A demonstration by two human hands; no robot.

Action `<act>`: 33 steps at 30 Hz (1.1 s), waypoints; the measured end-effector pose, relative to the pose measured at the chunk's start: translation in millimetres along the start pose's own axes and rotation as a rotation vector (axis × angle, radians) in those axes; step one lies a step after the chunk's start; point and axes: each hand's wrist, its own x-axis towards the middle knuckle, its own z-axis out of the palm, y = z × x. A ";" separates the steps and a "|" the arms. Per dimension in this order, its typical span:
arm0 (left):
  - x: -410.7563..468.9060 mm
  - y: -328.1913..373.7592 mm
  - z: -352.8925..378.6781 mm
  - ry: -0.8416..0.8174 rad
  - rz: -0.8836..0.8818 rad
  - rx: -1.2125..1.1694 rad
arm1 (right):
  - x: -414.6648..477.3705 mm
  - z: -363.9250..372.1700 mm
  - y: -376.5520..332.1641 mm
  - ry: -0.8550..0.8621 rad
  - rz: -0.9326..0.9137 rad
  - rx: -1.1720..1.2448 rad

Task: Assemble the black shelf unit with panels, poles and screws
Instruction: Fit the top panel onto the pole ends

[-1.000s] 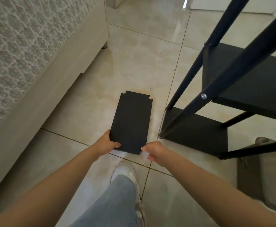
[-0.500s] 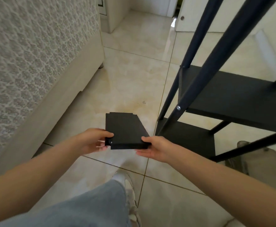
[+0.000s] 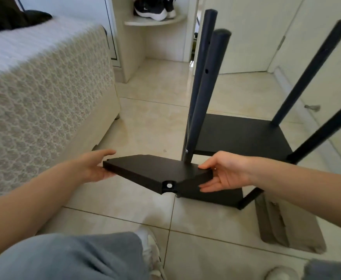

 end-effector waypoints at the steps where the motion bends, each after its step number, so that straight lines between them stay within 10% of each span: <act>1: -7.8 2.8 2.2 -0.020 -0.002 0.029 | -12.5 -7.8 -0.7 0.015 0.000 -0.021; 19: -123.4 13.5 64.8 -0.577 0.095 0.609 | -155.1 -102.8 28.0 0.242 -0.133 -0.110; 33: -161.5 -8.3 104.4 -0.515 0.284 0.528 | -208.9 -114.4 80.6 0.223 -0.250 0.078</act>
